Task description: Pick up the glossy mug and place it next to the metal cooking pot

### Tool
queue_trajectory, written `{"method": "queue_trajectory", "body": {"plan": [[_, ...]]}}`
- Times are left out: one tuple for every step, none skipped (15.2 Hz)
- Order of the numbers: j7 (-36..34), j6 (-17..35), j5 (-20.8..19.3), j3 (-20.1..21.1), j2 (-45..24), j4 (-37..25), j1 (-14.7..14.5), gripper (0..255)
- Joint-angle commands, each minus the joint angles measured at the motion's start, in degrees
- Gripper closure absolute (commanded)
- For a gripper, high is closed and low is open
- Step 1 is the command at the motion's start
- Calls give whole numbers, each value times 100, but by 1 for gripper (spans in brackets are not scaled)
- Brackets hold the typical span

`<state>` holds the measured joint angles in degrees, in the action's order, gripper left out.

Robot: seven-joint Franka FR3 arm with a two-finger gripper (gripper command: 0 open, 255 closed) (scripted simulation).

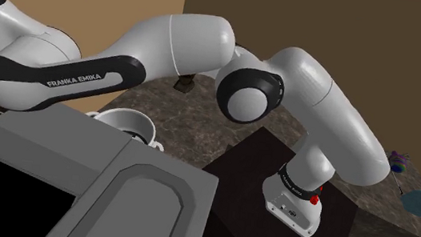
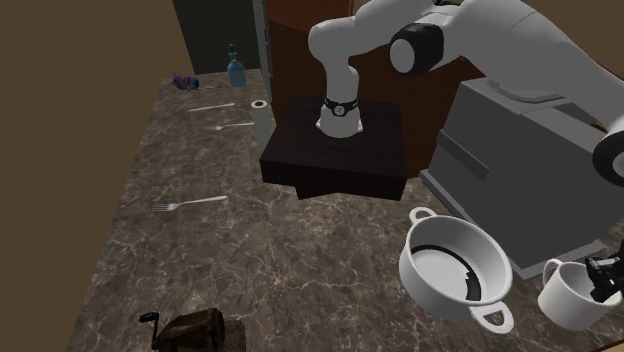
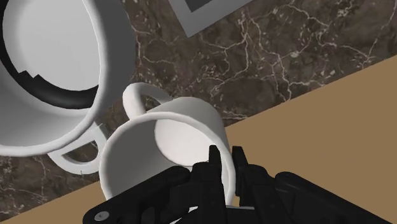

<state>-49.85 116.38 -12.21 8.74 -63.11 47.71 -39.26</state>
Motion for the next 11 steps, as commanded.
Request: {"method": "queue_trajectory", "body": {"plan": [[0,0,0,0,0,0,0,255],[0,0,1,-1,0,0,0,0],[241,508,-78,66,606,1067,116,0],[507,895,-152,137,1066,1864,225,0],[789,1224,-223,214,1456,2531,340,0],[1085,1515,-289,298,1801,3116,466,0],[1398,1780,-347,386,2117,3645,602,0],[1727,2023,-397,481,2406,4124,751,0],[2074,2248,-435,583,2675,4565,913,0],[2192,2319,-448,622,2760,4705,973,0],[2182,2358,-466,607,2697,4682,962,0]]}}
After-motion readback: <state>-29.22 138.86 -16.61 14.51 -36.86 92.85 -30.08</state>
